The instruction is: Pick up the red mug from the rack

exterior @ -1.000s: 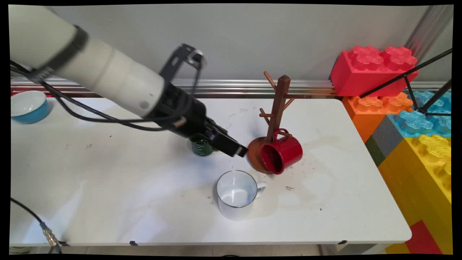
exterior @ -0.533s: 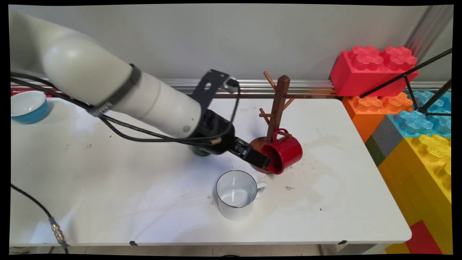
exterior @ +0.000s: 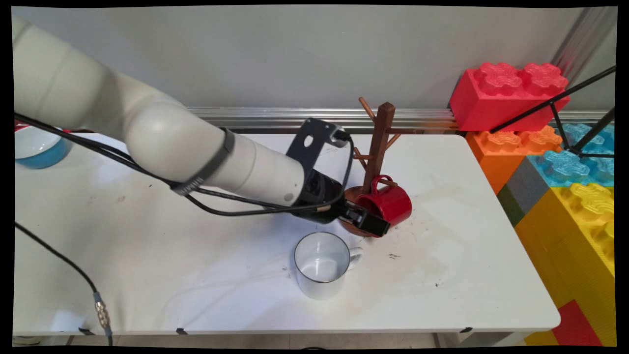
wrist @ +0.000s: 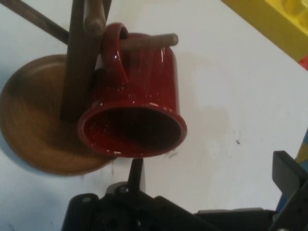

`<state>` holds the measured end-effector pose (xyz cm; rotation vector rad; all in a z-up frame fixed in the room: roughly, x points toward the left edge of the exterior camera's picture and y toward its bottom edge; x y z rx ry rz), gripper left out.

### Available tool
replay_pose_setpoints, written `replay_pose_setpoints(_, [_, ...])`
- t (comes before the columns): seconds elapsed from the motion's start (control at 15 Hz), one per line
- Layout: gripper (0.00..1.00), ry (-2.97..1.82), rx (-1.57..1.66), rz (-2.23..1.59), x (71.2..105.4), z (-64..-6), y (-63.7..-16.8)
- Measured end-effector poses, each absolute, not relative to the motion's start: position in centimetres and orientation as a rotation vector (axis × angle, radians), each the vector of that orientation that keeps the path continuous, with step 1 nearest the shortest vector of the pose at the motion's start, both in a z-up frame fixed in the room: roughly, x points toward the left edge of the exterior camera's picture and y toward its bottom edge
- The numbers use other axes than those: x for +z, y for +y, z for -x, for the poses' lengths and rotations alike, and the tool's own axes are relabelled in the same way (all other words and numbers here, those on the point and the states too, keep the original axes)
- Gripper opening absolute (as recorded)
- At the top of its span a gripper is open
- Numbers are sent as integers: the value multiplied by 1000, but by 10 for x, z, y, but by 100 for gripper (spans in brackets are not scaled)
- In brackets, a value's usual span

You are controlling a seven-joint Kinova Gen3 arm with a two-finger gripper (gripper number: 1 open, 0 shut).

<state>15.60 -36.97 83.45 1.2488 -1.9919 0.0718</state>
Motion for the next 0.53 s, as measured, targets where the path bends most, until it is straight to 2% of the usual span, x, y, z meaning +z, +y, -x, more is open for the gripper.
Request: replay_pose_setpoints(0.53, [100,-1926,81,-1265,793,-133,-382])
